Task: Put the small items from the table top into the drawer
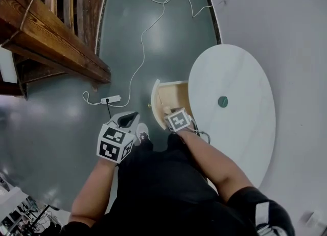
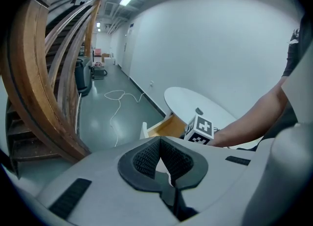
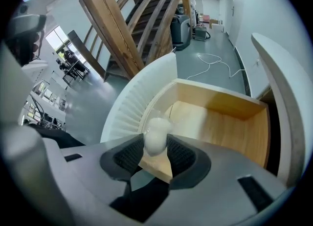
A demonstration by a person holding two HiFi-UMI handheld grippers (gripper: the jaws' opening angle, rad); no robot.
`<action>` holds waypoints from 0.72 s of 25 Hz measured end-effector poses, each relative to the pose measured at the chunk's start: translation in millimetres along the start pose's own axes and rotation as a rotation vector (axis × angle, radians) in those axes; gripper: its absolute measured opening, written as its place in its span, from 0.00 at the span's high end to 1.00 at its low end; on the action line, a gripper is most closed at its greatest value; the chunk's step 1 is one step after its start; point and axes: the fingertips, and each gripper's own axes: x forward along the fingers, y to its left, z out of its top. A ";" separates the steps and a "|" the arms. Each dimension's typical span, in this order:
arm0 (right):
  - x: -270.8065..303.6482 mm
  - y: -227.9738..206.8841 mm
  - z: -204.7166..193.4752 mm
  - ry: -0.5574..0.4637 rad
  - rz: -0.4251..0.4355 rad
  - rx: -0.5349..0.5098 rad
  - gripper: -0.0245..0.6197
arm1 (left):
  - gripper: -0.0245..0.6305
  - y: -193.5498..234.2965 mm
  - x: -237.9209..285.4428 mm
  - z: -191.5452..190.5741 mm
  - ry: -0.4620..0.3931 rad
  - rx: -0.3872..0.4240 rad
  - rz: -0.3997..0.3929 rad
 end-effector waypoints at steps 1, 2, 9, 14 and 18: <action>3.7 -0.9 -4.5 0.016 0.001 0.011 0.75 | 0.94 -0.2 -0.2 -2.2 0.004 -0.002 0.000; 6.5 -2.2 -7.0 0.024 0.001 0.019 0.75 | 0.94 -0.3 -0.1 -4.3 0.007 -0.004 0.000; 15.3 -9.6 -16.0 0.064 -0.026 0.040 0.72 | 0.94 0.8 0.4 -13.0 0.029 -0.003 -0.002; 19.3 -11.3 -23.7 0.086 -0.039 0.027 0.70 | 0.94 -2.5 0.8 -11.2 0.029 0.010 -0.006; 15.8 -12.2 -20.7 0.060 -0.045 0.031 0.70 | 0.94 -4.7 2.1 -7.9 0.022 0.016 -0.013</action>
